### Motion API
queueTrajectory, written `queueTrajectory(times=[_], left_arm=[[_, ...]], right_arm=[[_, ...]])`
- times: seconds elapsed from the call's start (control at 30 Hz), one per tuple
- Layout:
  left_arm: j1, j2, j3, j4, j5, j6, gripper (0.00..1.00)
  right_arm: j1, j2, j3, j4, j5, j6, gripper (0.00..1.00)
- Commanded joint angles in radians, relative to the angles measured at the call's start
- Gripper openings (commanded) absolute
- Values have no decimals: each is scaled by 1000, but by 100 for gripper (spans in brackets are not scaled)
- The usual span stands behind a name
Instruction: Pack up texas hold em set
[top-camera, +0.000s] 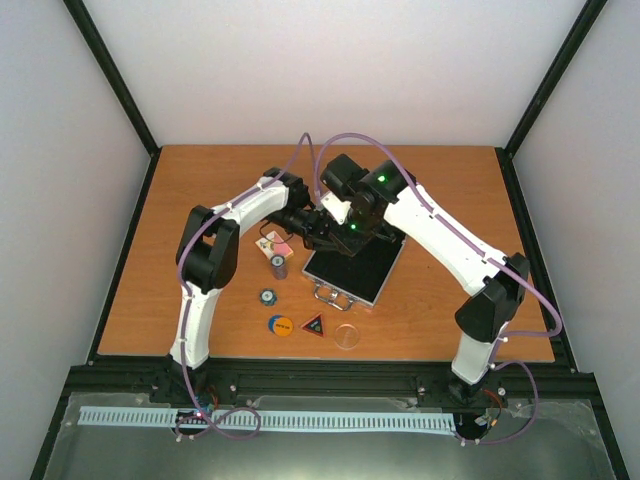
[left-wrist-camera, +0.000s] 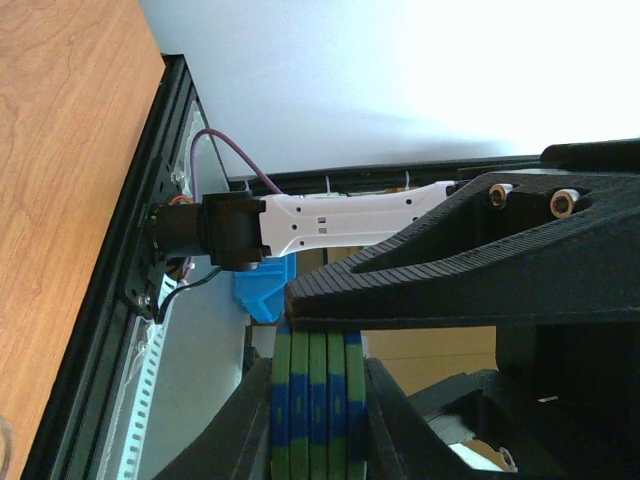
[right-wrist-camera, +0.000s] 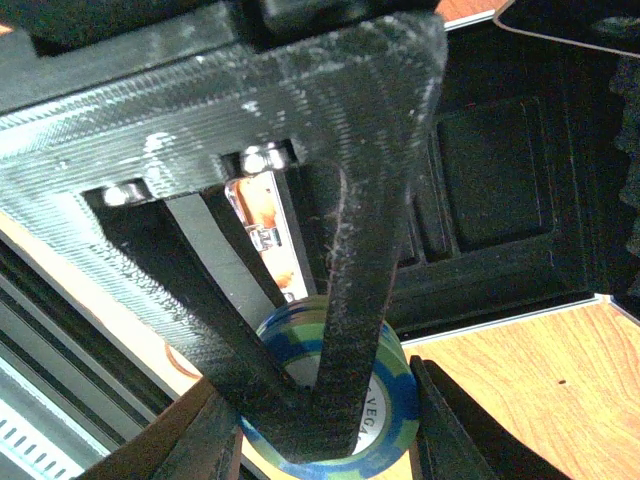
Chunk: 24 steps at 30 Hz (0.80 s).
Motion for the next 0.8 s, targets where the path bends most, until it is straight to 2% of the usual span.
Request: queueTrajectory(times=[0.0,0.1,0.13,0.2,0.33,0.4,0.77], left_arm=[[-58,-19,19,-40,142,39,1],[-58,-20,28,-42,142,32,1],[-58,-19,32,-42,143,29,1],[-57,-17,40,-41,143,25,1],[-47,-15,45,-41,142,23,1],[-39,-18,45,-41,142,21,1],[-26,-19,49,-40,143,21,1]], right_arm=[[-34,20,61,181,102,26,3],[-33,18,68,175,113,32,3],[-33,17,71,172,120,36,9],[-32,12,72,167,139,45,33],[-33,-4,71,159,183,59,58],[-32,-11,72,156,187,65,64],[-32,-34,91,153,184,75,82]])
